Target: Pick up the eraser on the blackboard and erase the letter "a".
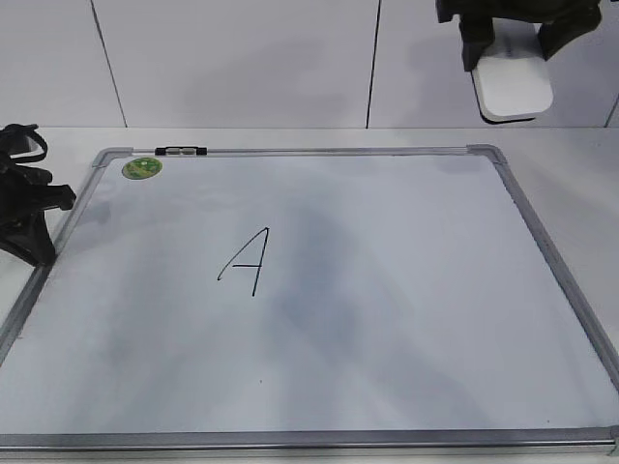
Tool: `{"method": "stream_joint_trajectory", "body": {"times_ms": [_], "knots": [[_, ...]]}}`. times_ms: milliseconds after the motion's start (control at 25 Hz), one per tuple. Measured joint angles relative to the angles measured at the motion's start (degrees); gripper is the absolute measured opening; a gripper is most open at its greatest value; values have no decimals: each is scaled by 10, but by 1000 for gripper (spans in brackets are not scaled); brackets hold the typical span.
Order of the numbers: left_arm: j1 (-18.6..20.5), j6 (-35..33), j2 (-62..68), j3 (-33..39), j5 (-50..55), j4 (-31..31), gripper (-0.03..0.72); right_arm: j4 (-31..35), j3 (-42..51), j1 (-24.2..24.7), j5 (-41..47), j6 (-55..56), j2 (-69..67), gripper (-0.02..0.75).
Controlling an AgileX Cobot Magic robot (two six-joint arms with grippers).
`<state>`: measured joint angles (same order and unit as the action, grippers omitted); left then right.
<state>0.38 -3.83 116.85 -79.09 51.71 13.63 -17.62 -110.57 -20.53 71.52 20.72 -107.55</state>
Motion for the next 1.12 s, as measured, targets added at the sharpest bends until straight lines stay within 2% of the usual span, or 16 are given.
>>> {"method": "stream_joint_trajectory", "body": {"times_ms": [160, 360, 640, 1120], "knots": [[0, 0, 0, 0, 1, 1, 13, 42, 3, 37, 1, -30, 0, 554], [0, 0, 0, 0, 1, 1, 13, 51, 44, 61, 1, -50, 0, 554], [0, 0, 0, 0, 1, 1, 13, 59, 94, 80, 1, -57, -8, 554], [0, 0, 0, 0, 2, 1, 13, 132, 102, 94, -3, -93, -86, 554]]}}
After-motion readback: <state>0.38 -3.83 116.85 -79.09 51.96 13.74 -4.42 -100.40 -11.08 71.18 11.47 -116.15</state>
